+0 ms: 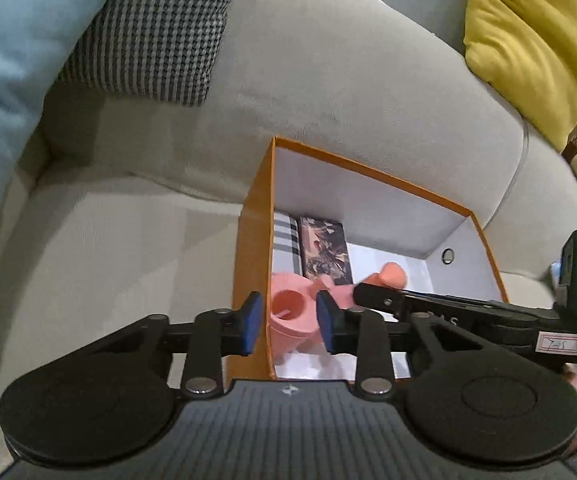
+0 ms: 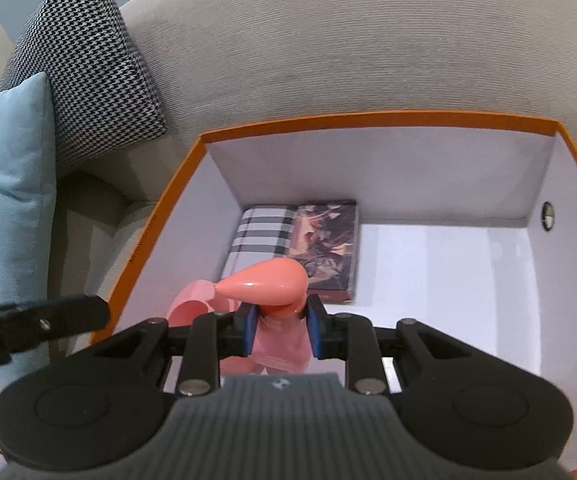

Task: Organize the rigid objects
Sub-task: 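Lower the cup and bottle into the box and open both tools, then grasp the clear cube with the left tool while the right tool grasps the brown gift box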

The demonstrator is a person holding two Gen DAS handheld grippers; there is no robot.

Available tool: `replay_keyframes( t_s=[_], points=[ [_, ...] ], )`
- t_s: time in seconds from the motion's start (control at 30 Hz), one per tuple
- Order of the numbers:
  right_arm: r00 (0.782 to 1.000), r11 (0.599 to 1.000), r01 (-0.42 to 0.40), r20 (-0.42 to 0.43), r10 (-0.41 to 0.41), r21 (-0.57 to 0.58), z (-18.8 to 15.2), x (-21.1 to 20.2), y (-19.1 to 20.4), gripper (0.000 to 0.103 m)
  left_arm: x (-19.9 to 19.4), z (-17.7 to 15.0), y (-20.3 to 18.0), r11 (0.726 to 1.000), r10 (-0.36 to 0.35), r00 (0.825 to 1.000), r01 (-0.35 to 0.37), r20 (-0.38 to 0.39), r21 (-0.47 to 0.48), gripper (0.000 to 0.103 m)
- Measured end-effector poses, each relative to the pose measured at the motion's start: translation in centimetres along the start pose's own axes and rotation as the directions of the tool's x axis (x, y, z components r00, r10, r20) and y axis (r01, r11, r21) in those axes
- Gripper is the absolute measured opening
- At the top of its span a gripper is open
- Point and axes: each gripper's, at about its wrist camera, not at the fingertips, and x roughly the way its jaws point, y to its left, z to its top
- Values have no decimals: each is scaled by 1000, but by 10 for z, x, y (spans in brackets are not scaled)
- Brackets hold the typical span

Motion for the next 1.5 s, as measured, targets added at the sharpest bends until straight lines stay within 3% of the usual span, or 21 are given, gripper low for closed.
replay_keyframes(
  t_s=[0.23,0.37,0.5,1.0,1.27,1.5],
  points=[
    [996,994,89,-16,-90,-70,2,9,8,26,-2,-2,6,999,-29,1000,29,11,-30,28],
    [996,994,84,-27,-86,-67,2,14,11,26,-4,-4,10,998,-41,999,42,17,-50,28],
    [992,984,119,-16,-123,-136,-1,16,27,27,-4,-5,10,997,-45,999,46,22,-58,28],
    [997,987,72,-26,-77,-145,-7,-1,39,40,-9,-9,12,995,-53,998,56,42,-81,28],
    [996,988,56,78,-45,-144,-18,-59,40,45,-51,-27,-4,998,-57,992,61,112,-31,27],
    [969,990,38,247,-3,-136,-67,-141,37,55,-84,-81,-15,995,-94,990,96,100,-8,28]
  ],
)
